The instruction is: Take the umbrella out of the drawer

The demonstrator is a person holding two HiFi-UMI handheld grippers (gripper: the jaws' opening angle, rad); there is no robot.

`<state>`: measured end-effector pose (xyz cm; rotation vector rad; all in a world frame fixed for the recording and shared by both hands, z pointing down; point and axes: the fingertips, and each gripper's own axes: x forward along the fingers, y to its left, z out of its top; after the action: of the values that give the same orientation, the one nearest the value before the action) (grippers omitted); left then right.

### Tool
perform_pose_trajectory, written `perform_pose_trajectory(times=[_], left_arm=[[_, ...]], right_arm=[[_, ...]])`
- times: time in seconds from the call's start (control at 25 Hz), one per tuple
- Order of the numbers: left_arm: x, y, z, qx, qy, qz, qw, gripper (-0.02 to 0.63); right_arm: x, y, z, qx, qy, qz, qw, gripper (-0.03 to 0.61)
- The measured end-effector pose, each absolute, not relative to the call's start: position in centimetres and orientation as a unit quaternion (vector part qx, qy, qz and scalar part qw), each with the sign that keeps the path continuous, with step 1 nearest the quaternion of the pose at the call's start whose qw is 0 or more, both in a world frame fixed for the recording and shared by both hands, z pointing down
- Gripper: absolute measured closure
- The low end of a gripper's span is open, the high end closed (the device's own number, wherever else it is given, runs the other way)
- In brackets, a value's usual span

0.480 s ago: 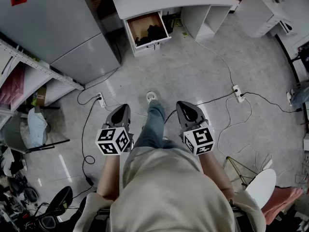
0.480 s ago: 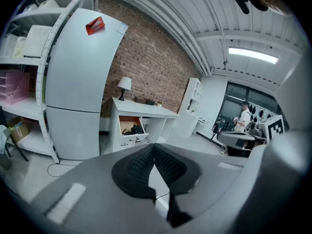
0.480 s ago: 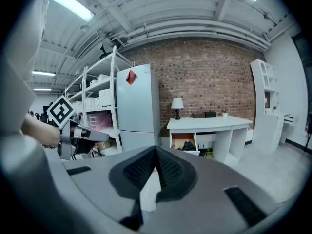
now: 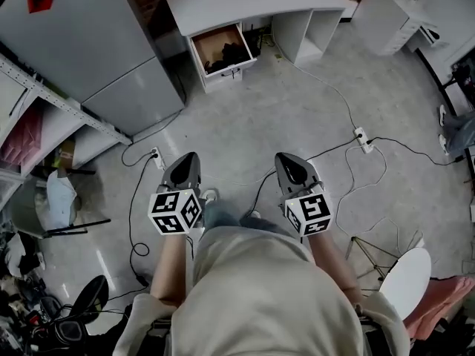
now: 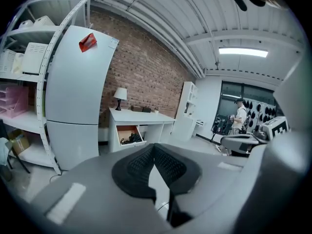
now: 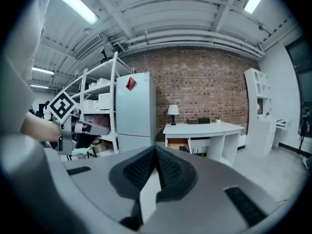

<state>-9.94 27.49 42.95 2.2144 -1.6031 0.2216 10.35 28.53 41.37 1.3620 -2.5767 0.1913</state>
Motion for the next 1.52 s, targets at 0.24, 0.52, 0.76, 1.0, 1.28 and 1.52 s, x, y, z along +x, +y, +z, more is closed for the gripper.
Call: perform_pose_trajectory(times=[0.24, 0.52, 0.76, 1.0, 1.28, 1.52], left_arm=[[-8.7, 28.2, 42.5, 0.805, -0.558, 0.070, 0.190, 0.601], [-10.4, 29.6, 42.2, 0.802, -0.558, 0.049, 0.208, 0.601], [-10.4, 29.7, 42.1, 0.812, -0.547, 0.048, 0.195, 0.505], [-9.6, 29.2, 42.4, 0.821, -0.537, 0.051, 0.184, 0.356], [-7.9, 28.4, 43.5, 0.821, -0.533, 0.058, 0.197, 0.271], [-6.5, 26.8, 43.4, 0.825, -0.525, 0.059, 0.202, 0.249]], right_arm=[[9.7, 29.5, 40.8, 0.464, -0.878, 0.056, 0.104, 0.580], [6.9, 30.1, 40.7, 0.448, -0.886, 0.061, 0.098, 0.580], [5.8, 29.5, 40.7, 0.436, -0.893, 0.074, 0.083, 0.577], [5.6, 28.7, 41.1, 0.417, -0.902, 0.082, 0.083, 0.385], [7.1, 28.0, 41.7, 0.411, -0.904, 0.086, 0.080, 0.268], [8.4, 26.4, 42.0, 0.420, -0.899, 0.095, 0.077, 0.225]])
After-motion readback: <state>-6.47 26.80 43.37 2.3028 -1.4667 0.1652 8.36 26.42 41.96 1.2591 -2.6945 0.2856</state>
